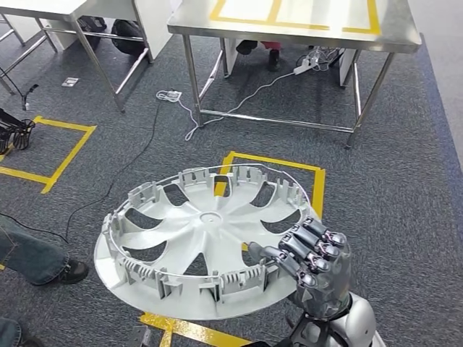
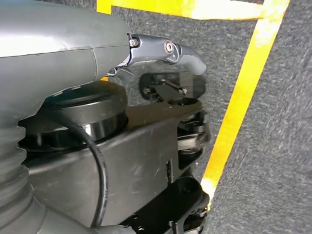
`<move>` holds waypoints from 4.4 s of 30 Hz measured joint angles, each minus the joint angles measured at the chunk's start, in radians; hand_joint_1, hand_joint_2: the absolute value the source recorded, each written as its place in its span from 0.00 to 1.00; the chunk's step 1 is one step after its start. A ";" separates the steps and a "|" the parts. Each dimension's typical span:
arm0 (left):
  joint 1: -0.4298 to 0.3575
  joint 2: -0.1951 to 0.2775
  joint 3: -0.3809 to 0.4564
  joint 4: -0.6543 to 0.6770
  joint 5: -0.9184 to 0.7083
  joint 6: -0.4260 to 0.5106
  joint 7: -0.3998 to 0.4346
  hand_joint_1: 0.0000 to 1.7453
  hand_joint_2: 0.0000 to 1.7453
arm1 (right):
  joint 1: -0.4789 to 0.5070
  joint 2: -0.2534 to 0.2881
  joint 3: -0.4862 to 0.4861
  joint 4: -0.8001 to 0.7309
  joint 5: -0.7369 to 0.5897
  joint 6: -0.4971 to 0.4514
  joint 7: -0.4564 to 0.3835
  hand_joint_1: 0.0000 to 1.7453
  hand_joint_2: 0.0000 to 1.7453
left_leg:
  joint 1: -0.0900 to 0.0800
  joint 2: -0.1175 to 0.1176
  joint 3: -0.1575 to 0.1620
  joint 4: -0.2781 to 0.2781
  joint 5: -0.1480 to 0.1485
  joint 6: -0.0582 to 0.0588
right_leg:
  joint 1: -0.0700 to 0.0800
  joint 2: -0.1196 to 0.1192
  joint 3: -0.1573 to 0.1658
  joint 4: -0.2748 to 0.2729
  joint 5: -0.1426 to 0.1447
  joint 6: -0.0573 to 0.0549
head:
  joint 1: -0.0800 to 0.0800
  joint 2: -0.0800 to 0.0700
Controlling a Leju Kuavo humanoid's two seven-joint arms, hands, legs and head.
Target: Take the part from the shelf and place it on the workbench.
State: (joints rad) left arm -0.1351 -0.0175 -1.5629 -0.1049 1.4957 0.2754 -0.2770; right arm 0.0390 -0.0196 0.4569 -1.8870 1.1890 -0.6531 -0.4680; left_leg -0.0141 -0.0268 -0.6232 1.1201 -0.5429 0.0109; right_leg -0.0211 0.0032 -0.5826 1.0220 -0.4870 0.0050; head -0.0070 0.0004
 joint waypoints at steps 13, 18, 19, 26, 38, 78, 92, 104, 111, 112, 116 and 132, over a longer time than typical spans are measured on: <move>0.000 -0.003 0.000 0.000 0.005 -0.005 0.000 0.00 1.00 | -0.003 0.005 0.000 0.012 -0.074 0.000 0.053 1.00 1.00 | 0.031 0.020 0.028 -0.095 0.070 -0.025 | -0.009 -0.020 0.019 -0.005 -0.016 0.011 | -0.002 0.000; 0.000 -0.003 0.000 0.000 0.005 -0.005 0.000 0.00 1.00 | -0.004 0.002 0.009 0.014 -0.082 0.000 0.058 1.00 1.00 | 0.028 0.019 0.027 -0.094 0.068 -0.011 | -0.011 -0.021 0.028 -0.024 -0.007 0.026 | -0.002 0.000; 0.000 -0.003 0.000 0.000 0.005 -0.005 0.000 0.00 1.00 | -0.004 0.002 0.011 0.014 -0.082 0.000 0.058 1.00 1.00 | 0.027 0.019 0.027 -0.094 0.067 -0.009 | -0.011 -0.021 0.029 -0.026 -0.006 0.031 | -0.002 0.000; 0.001 -0.002 0.000 0.000 0.005 -0.005 0.000 0.00 1.00 | -0.004 0.000 0.013 0.014 -0.077 0.000 0.049 1.00 1.00 | 0.024 0.019 0.028 -0.093 0.066 -0.005 | -0.016 -0.021 0.030 -0.028 -0.006 0.051 | -0.002 0.000; 0.000 0.001 0.000 0.000 0.001 -0.003 -0.002 0.00 1.00 | -0.004 -0.014 0.030 0.014 -0.136 0.000 0.046 1.00 1.00 | 0.021 0.019 0.027 -0.089 0.064 0.001 | -0.017 -0.021 0.030 -0.029 -0.004 0.056 | -0.003 0.000; -0.002 0.000 0.000 0.000 -0.012 0.002 0.000 0.00 1.00 | -0.001 -0.035 0.044 0.013 -0.132 0.000 0.030 1.00 1.00 | 0.025 -0.020 0.045 -0.097 0.055 0.004 | -0.014 0.060 -0.010 -0.012 0.019 0.023 | 0.008 0.000; -0.003 0.001 0.000 0.000 -0.010 -0.001 0.003 0.00 1.00 | 0.001 -0.035 0.041 0.013 -0.120 0.000 0.017 1.00 1.00 | 0.015 -0.015 0.041 -0.094 0.062 0.017 | -0.022 0.059 -0.006 -0.034 0.036 0.059 | 0.008 0.000; -0.004 0.005 0.000 0.000 -0.010 -0.003 -0.001 0.00 1.00 | 0.001 -0.035 0.041 0.013 -0.117 0.000 0.017 1.00 1.00 | 0.011 -0.009 0.044 -0.099 0.065 0.033 | -0.027 0.056 -0.011 -0.034 0.034 0.076 | 0.008 0.000; -0.001 0.004 0.000 0.000 -0.010 -0.003 -0.002 0.00 1.00 | 0.001 -0.035 0.037 0.013 -0.118 0.000 0.017 1.00 1.00 | 0.005 0.021 0.051 -0.113 0.067 0.050 | -0.015 0.006 -0.154 0.256 -0.085 0.060 | 0.014 0.000; -0.001 0.003 0.000 0.000 -0.010 -0.004 -0.002 0.00 1.00 | 0.002 -0.035 0.037 0.013 -0.118 0.000 0.017 1.00 1.00 | 0.005 0.022 0.053 -0.112 0.065 0.048 | -0.013 0.004 -0.128 0.208 -0.056 0.055 | 0.014 0.000; -0.001 0.002 0.000 0.000 -0.012 -0.004 -0.002 0.00 1.00 | 0.001 -0.035 0.037 0.013 -0.117 0.000 0.017 1.00 1.00 | 0.001 0.023 0.057 -0.103 0.053 0.029 | -0.001 -0.007 -0.005 -0.010 0.012 0.038 | 0.013 0.000; 0.000 0.003 0.000 0.000 -0.013 -0.004 -0.002 0.00 1.00 | 0.004 -0.034 0.036 0.013 -0.115 0.000 0.017 1.00 1.00 | 0.023 0.022 0.016 -0.082 0.081 -0.014 | -0.005 0.010 0.059 -0.024 -0.035 0.038 | 0.008 0.000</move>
State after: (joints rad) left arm -0.1348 -0.0148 -1.5629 -0.1046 1.4825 0.2717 -0.2787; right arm 0.0432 -0.0541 0.4932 -1.8738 1.0739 -0.6531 -0.4509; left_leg 0.0088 -0.0044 -0.6069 1.0386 -0.4616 -0.0033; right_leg -0.0257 0.0128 -0.5238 0.9979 -0.5225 0.0426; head 0.0011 0.0003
